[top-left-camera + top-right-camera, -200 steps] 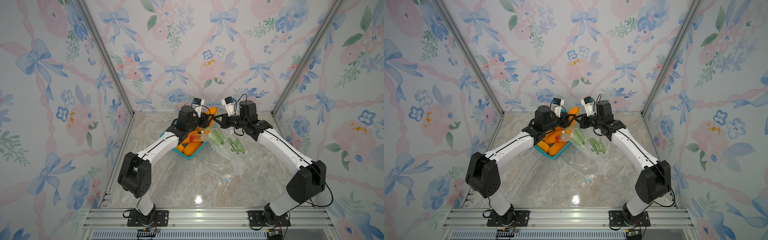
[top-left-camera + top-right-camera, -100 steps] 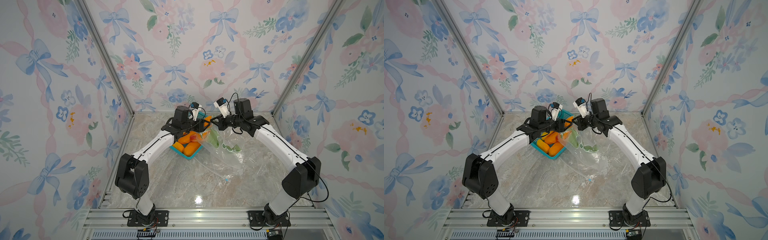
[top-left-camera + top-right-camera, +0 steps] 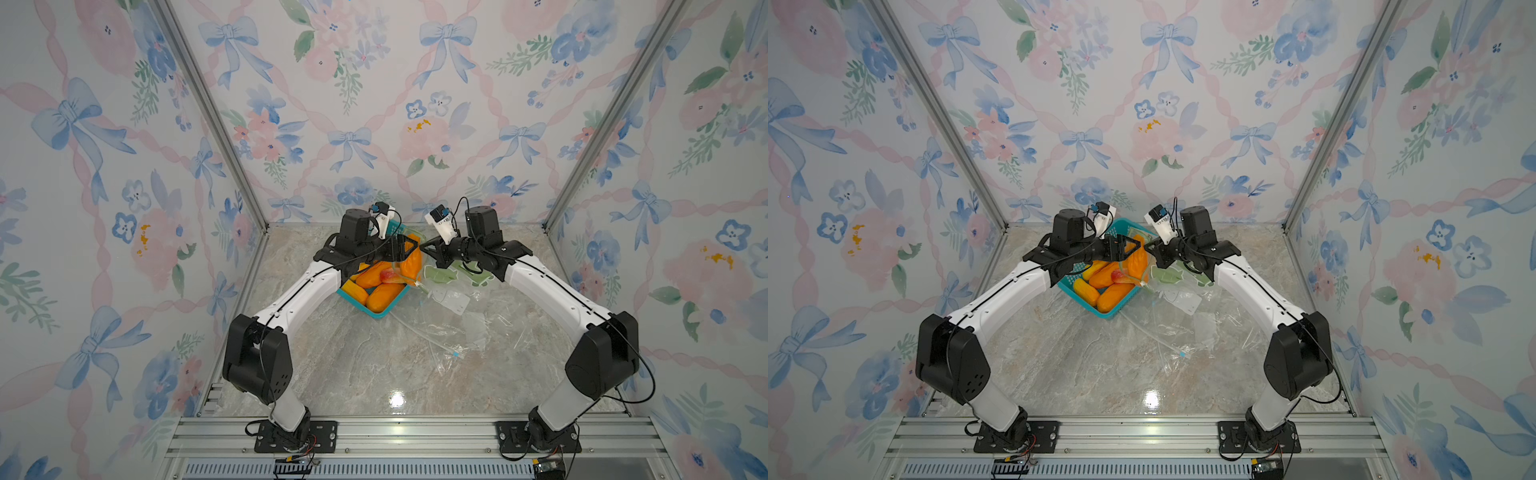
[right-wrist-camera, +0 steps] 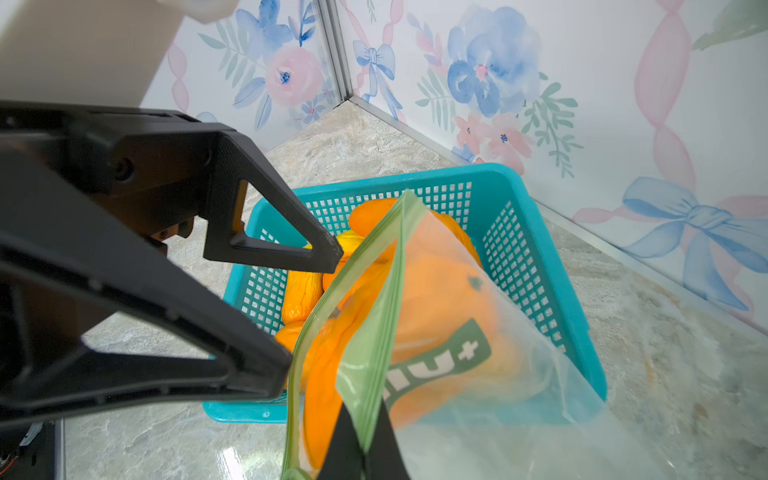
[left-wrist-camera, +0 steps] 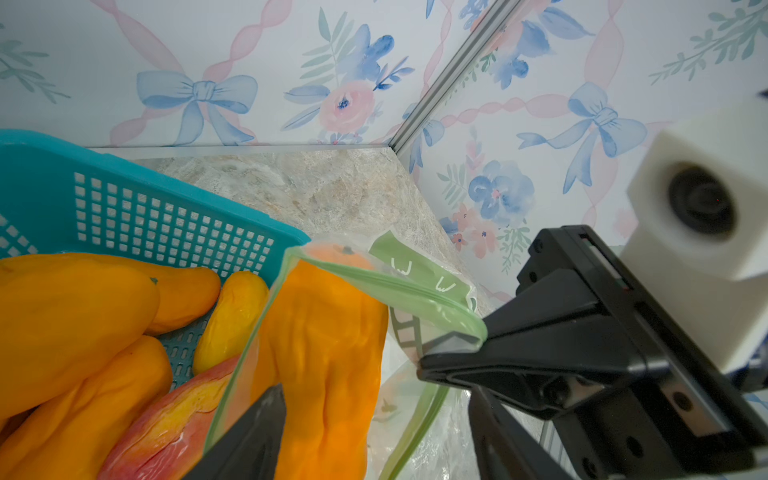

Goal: Place the mango in a zip-top bag and seal the zipper
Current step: Place the mango in the zipper food storage bag.

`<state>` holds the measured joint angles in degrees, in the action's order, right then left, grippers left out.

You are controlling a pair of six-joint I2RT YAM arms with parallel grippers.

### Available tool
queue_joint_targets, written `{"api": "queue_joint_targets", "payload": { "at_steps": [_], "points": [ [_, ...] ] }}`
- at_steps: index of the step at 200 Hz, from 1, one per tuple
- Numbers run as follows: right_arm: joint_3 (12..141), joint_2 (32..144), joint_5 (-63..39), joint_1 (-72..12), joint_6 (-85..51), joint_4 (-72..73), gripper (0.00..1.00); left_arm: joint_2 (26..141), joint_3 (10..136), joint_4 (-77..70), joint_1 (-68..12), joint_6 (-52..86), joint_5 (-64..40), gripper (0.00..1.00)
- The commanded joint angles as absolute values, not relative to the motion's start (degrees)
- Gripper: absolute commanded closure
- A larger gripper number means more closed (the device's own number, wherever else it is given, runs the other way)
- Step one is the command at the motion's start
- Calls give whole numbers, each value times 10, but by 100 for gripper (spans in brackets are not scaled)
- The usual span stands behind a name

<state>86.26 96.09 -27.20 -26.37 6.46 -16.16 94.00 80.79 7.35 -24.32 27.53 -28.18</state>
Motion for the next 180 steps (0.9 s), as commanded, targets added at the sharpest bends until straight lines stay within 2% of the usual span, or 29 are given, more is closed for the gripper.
{"api": "queue_joint_targets", "payload": {
  "at_steps": [1, 20, 50, 95, 127, 153, 180],
  "points": [
    [850, 932, -274, -268, 60, -102, 99, 927, 814, 73, -243, 293, -238, 30],
    [849, 932, -272, -268, 54, -105, 99, 904, 801, 74, -239, 294, -174, 33],
    [842, 927, -275, -268, 38, -104, 99, 864, 749, 73, -231, 289, -85, 32],
    [835, 926, -281, -272, 29, -99, 99, 891, 708, 72, -226, 298, -127, 28],
    [832, 926, -281, -275, 25, -98, 99, 929, 722, 72, -227, 299, -130, 34],
    [828, 924, -281, -276, 18, -95, 98, 955, 735, 72, -234, 297, -128, 49],
    [820, 914, -255, -275, 1, -110, 99, 977, 764, 72, -249, 293, -126, 85]
  ]
}}
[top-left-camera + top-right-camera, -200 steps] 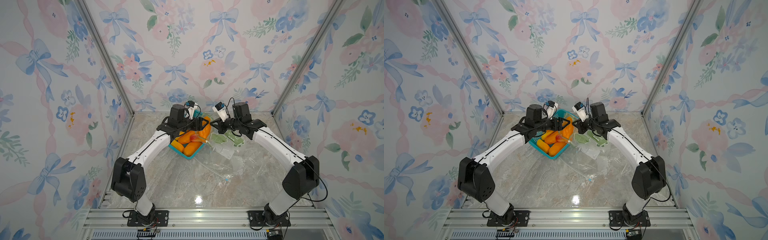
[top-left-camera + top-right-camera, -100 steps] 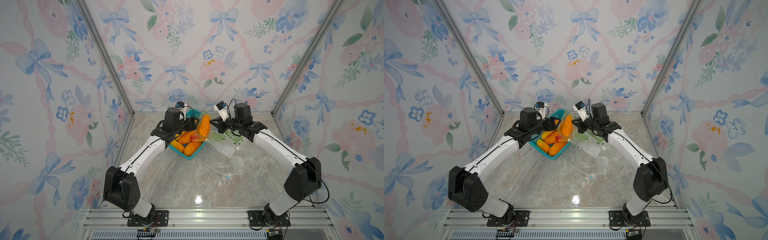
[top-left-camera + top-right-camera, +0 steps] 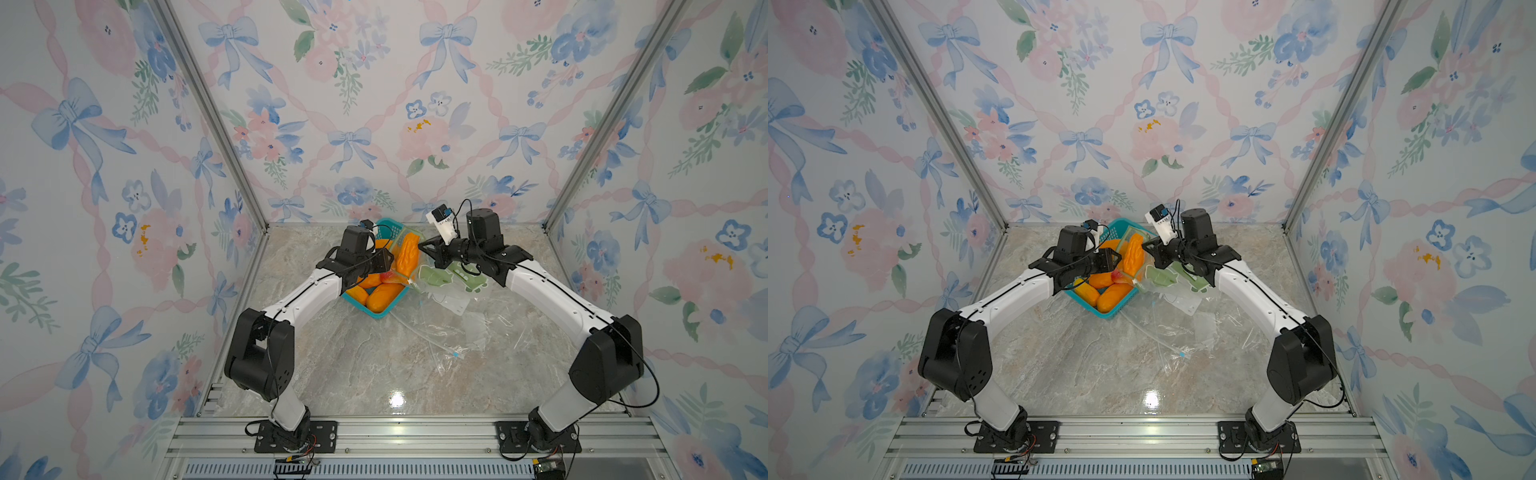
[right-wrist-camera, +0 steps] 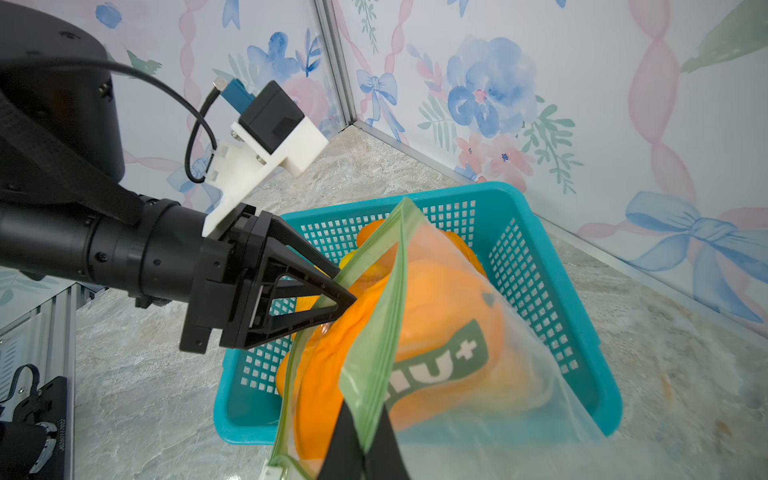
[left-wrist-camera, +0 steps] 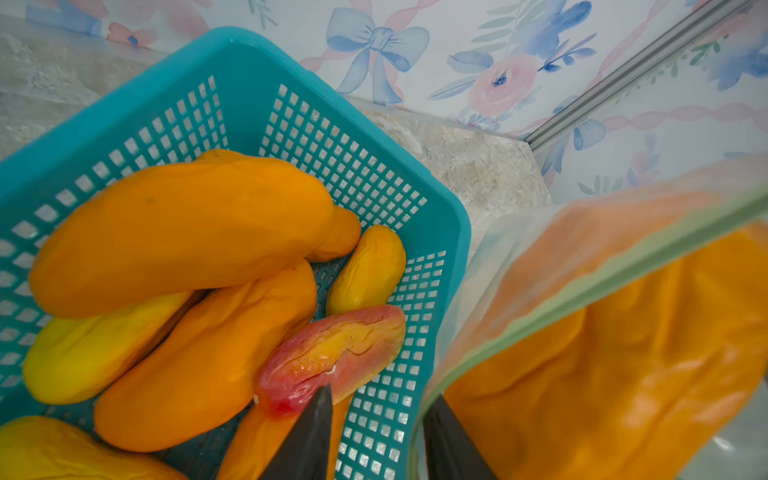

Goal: Place the mango in a zip-top bag and seal the zipper
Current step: Place the mango in the zipper food storage bag.

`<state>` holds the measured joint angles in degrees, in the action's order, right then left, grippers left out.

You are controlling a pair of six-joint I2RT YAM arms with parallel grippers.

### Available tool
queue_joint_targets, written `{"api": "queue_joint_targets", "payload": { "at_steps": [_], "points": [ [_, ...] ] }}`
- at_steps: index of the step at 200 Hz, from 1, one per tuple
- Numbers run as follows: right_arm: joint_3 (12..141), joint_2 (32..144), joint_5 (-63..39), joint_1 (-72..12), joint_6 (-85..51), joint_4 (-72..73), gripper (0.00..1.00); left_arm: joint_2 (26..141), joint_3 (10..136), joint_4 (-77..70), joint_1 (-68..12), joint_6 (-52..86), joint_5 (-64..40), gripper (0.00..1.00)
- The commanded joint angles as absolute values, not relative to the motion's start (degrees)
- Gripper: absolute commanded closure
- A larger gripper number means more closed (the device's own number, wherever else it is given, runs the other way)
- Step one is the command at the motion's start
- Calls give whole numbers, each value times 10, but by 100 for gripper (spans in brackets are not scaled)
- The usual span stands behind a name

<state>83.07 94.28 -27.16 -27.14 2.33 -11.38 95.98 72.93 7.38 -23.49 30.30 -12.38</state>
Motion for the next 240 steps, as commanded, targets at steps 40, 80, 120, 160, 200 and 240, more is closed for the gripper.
{"api": "queue_joint_targets", "payload": {
  "at_steps": [40, 80, 120, 160, 200, 240],
  "points": [
    [858, 898, -98, -261, -73, -279, 89, 979, 847, 70, -298, 286, -111, 100],
    [905, 896, 62, -249, -182, -481, 65, 1005, 922, 70, -343, 302, -91, 100],
    [890, 882, 103, -243, -232, -505, 38, 1045, 940, 70, -354, 346, -103, 100],
    [920, 880, 117, -266, -258, -517, 34, 1053, 945, 66, -356, 377, -86, 100],
    [945, 901, 158, -304, -276, -498, 32, 1063, 958, 63, -359, 388, -105, 100],
    [959, 938, 212, -305, -280, -477, 31, 1057, 957, 62, -360, 393, -119, 100]
  ]
}}
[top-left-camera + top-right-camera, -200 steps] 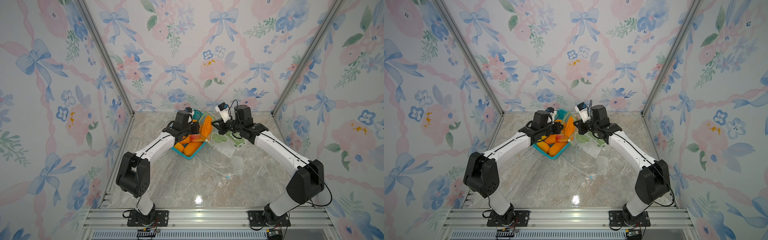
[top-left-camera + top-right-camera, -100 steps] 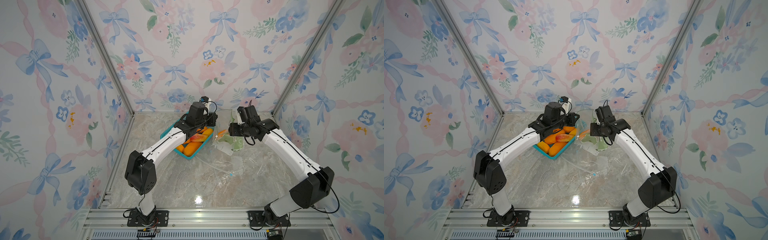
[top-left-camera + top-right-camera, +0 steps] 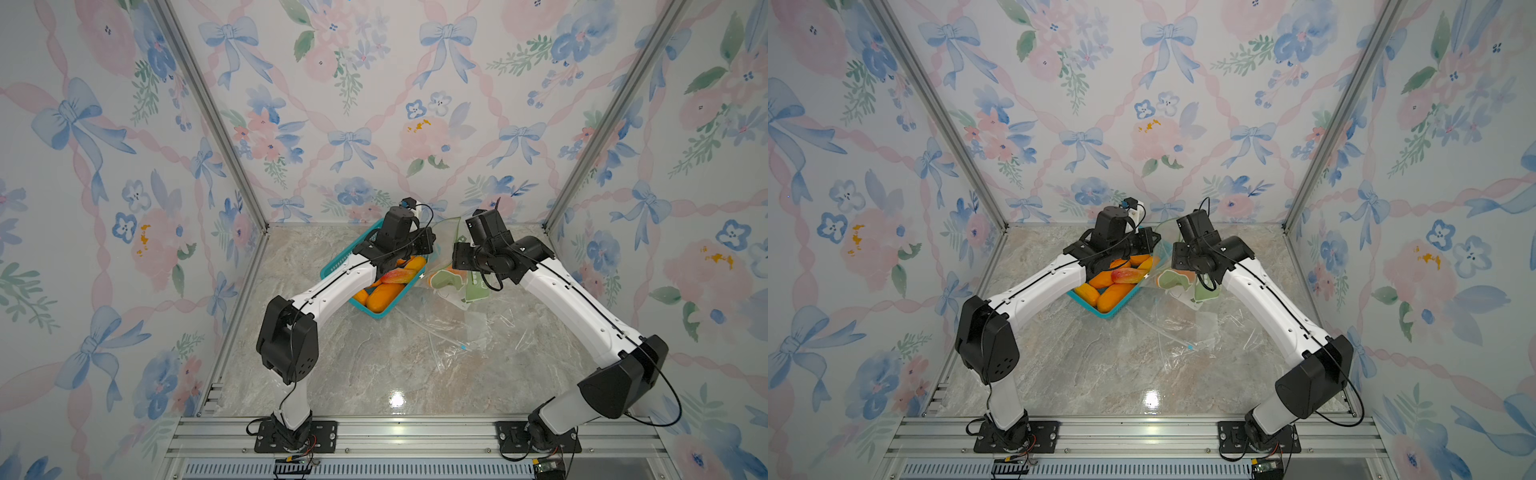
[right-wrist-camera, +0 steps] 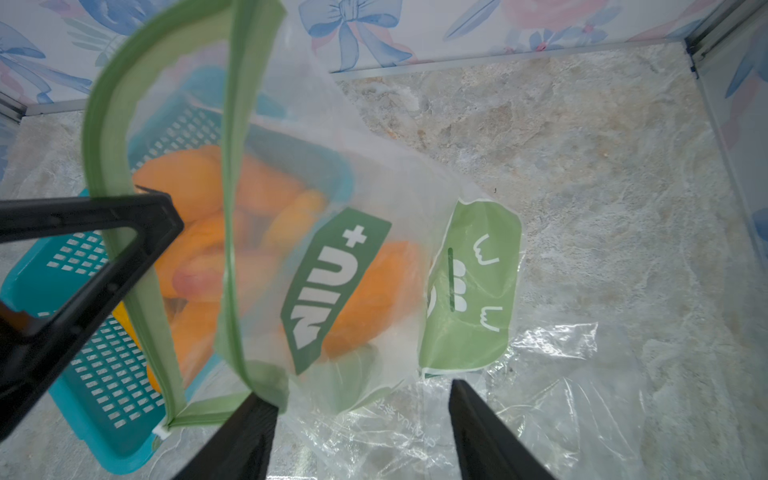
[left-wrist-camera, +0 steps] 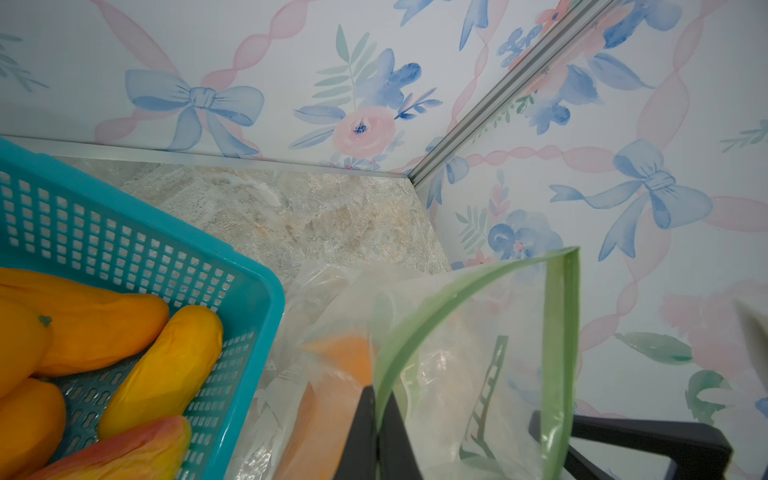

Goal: Place the mango in a zip-top bag and seal the zipper
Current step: Place the mango in the zipper food storage bag, then adjust the zipper food storage bag in the zipper food storage bag.

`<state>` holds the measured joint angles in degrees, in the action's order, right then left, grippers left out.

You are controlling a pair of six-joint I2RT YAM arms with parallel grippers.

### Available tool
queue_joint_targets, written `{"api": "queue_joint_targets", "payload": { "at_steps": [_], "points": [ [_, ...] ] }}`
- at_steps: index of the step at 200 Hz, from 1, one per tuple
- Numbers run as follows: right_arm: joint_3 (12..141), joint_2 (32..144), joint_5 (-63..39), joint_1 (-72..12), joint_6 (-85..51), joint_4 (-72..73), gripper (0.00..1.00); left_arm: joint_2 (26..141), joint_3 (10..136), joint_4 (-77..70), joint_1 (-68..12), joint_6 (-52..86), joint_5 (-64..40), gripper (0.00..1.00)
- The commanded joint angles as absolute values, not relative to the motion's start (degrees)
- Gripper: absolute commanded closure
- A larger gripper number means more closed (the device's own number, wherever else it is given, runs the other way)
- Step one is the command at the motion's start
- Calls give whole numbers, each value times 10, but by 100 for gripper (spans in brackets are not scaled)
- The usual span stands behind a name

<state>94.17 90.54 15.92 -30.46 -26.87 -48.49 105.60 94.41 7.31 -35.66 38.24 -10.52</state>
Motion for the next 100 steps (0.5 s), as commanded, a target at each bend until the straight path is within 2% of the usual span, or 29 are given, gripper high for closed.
{"api": "queue_joint_targets", "payload": {
  "at_steps": [1, 12, 31, 48, 57, 84, 100],
  "points": [
    [960, 939, 213, -306, -280, -477, 32, 1057, 956, 62, -360, 393, -118, 100],
    [970, 945, 220, -306, -278, -476, 37, 1053, 955, 62, -360, 396, -114, 100],
    [984, 970, 234, -311, -269, -477, 52, 1049, 955, 61, -360, 400, -110, 100],
    [1007, 976, 253, -315, -252, -498, 75, 1048, 957, 61, -358, 401, -108, 100],
    [1020, 974, 273, -316, -239, -517, 83, 1048, 956, 61, -356, 403, -106, 100],
    [1061, 962, 337, -307, -185, -583, 95, 1051, 964, 60, -351, 410, -116, 100],
    [1093, 960, 337, -279, -143, -613, 98, 1060, 981, 60, -355, 417, -132, 100]
  ]
}}
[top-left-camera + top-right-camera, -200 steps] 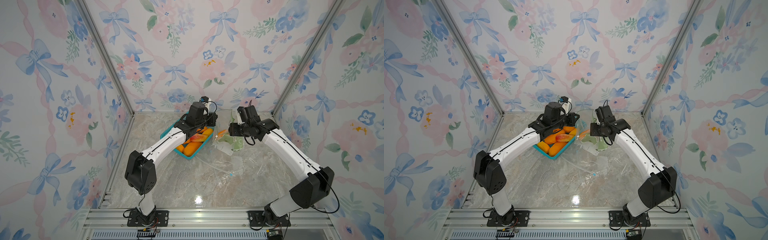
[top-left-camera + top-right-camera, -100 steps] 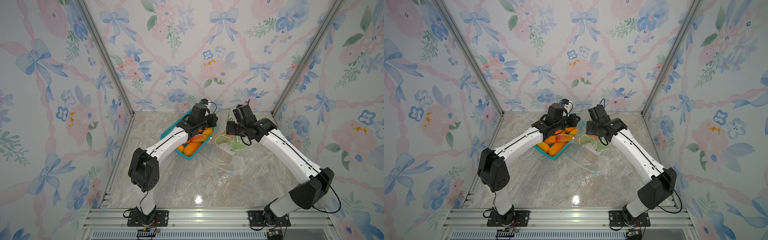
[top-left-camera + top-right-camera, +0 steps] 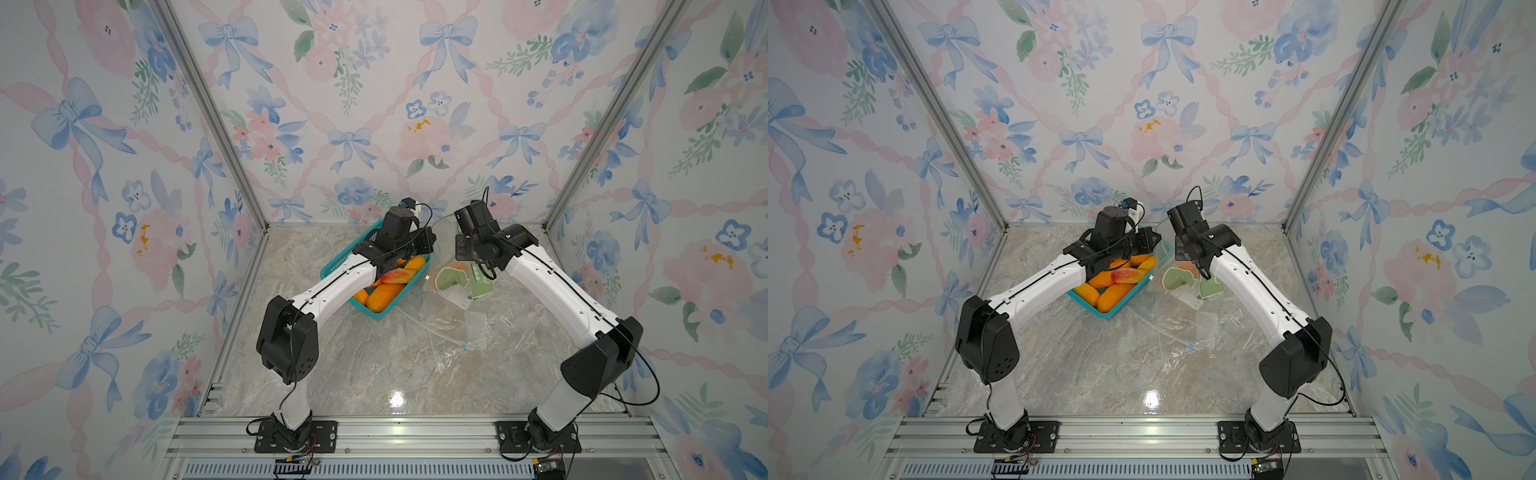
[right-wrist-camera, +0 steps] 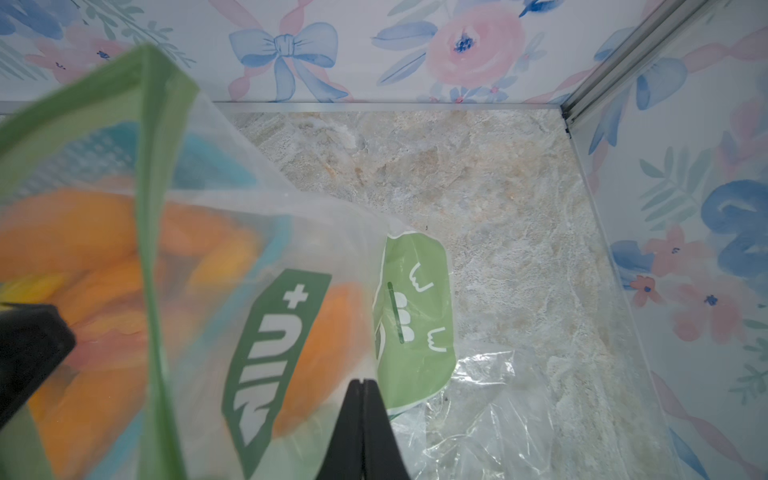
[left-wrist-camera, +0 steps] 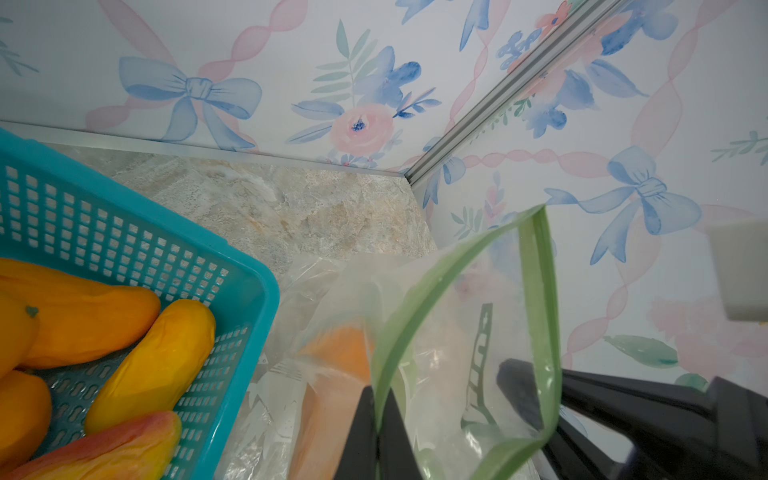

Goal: Place the mango in a zip-top bag and seal the zipper
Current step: Adjust the zipper food storage bag in the zipper food storage bag.

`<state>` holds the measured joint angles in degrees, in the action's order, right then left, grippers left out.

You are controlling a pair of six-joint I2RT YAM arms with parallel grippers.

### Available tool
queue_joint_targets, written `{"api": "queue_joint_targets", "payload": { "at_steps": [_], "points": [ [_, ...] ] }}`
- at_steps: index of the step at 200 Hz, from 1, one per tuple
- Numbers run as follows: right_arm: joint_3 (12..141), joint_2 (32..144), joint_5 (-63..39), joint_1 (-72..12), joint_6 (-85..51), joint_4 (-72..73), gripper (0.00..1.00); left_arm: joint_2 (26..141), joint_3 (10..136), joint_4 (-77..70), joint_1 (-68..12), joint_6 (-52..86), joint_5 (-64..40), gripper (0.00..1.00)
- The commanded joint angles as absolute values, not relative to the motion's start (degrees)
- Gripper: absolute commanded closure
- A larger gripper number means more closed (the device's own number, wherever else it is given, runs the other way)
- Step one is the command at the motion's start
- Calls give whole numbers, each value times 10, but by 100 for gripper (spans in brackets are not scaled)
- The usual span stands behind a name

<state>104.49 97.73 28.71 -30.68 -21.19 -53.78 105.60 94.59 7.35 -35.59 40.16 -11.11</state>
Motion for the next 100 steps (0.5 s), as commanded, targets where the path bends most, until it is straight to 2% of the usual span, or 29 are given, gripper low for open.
{"api": "queue_joint_targets", "payload": {
  "at_steps": [1, 28, 47, 73, 100],
  "points": [
    [1097, 961, 336, -277, -140, -616, 99, 1061, 983, 59, -356, 418, -133, 100],
    [1196, 983, 332, -220, -99, -698, 100, 1088, 1022, 57, -374, 435, -172, 100],
    [1213, 981, 307, -212, -101, -716, 100, 1101, 1034, 56, -381, 446, -177, 100],
    [1149, 952, 241, -231, -148, -684, 77, 1102, 1030, 53, -382, 471, -151, 100],
    [1022, 861, 198, -265, -221, -590, 50, 1103, 1036, 46, -389, 491, -140, 100]
  ]
}}
